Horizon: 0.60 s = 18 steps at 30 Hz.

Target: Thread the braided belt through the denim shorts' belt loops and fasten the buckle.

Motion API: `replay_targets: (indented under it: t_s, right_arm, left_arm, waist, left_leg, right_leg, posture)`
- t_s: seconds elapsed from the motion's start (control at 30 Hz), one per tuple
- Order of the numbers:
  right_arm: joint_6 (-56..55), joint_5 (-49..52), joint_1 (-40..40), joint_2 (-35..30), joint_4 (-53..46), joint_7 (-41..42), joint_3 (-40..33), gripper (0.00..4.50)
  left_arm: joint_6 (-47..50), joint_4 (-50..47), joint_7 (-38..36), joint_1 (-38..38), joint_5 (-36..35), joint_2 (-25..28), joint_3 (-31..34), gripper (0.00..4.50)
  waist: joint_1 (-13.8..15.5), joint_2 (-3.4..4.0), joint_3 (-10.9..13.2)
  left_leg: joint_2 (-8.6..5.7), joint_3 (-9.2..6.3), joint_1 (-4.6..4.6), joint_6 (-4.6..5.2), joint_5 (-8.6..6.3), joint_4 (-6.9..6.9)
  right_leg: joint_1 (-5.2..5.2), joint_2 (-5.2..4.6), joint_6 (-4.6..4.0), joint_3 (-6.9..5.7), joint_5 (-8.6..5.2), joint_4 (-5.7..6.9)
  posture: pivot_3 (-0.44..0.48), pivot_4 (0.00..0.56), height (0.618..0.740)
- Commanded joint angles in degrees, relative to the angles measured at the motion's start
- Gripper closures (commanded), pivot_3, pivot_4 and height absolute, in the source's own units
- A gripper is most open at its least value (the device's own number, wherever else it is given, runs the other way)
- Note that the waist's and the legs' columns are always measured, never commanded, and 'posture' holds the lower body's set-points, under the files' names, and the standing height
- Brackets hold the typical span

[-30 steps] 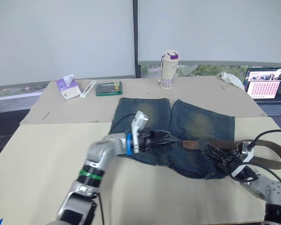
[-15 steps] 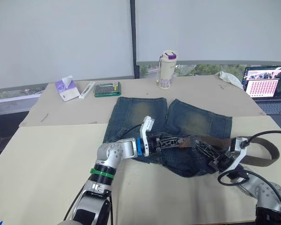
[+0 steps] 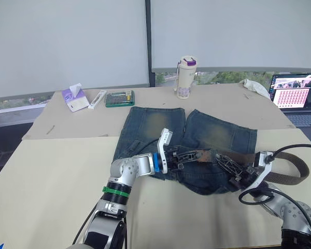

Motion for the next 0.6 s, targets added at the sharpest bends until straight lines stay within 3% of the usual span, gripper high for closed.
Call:
replay_targets:
  t_s: [0.03,0.23,0.33,0.43,0.6]
  right_arm:
    - [-3.0,0.22,-0.24,-2.17,-1.85,-0.7,-2.73,2.04]
    - [-2.84,0.0,8.04,-12.19,-8.42,6.25,-4.66,0.02]
    - [-4.72,-3.74,13.87,-18.2,-16.25,7.55,-3.96,0.02]
    - [-3.52,-1.79,16.12,-20.08,-22.82,6.19,-4.66,0.02]
    - [-1.53,3.35,15.43,-17.25,-34.43,-2.5,-0.3,0.02]
  left_arm:
    - [0.03,0.39,0.16,-1.39,-0.58,0.51,1.26,4.5]
    - [-0.09,0.46,-0.46,-1.37,0.01,4.29,1.96,4.5]
    - [-0.53,-0.87,-2.17,-0.8,0.72,8.31,1.25,4.5]
    - [-0.12,-2.45,-4.21,-0.07,0.25,11.97,0.92,4.5]
    - [-0.19,-3.13,-7.61,0.89,0.43,18.01,1.05,4.5]
  waist:
    - [0.07,0.0,0.0]
    - [0.29,-0.03,0.03]
    - [0.02,-0.05,0.04]
    - [-0.24,-0.06,0.05]
    - [0.01,-0.08,0.06]
  left_leg:
    - [0.0,0.0,0.0,0.0,0.0,0.0]
    - [-0.1,-0.01,-0.08,0.0,0.0,0.02]
    - [-0.1,0.0,-0.09,0.0,0.0,0.01]
    - [-0.01,0.0,-0.03,-0.01,0.0,0.01]
    - [0.05,-0.1,-0.03,-0.04,0.01,-0.01]
  right_leg:
    - [0.0,0.0,0.0,0.0,0.0,0.0]
    - [0.0,-0.11,0.06,-0.05,-0.03,-0.01]
    - [0.0,-0.1,0.41,-0.04,-0.24,-0.02]
    - [0.01,-0.02,0.5,-0.01,-0.29,-0.01]
    - [0.01,0.0,0.51,-0.04,-0.3,-0.02]
  posture:
    - [0.0,0.15,0.74]
    - [0.0,0.15,0.74]
    - [0.0,0.15,0.74]
    - [0.0,0.15,0.74]
    - [0.0,0.15,0.74]
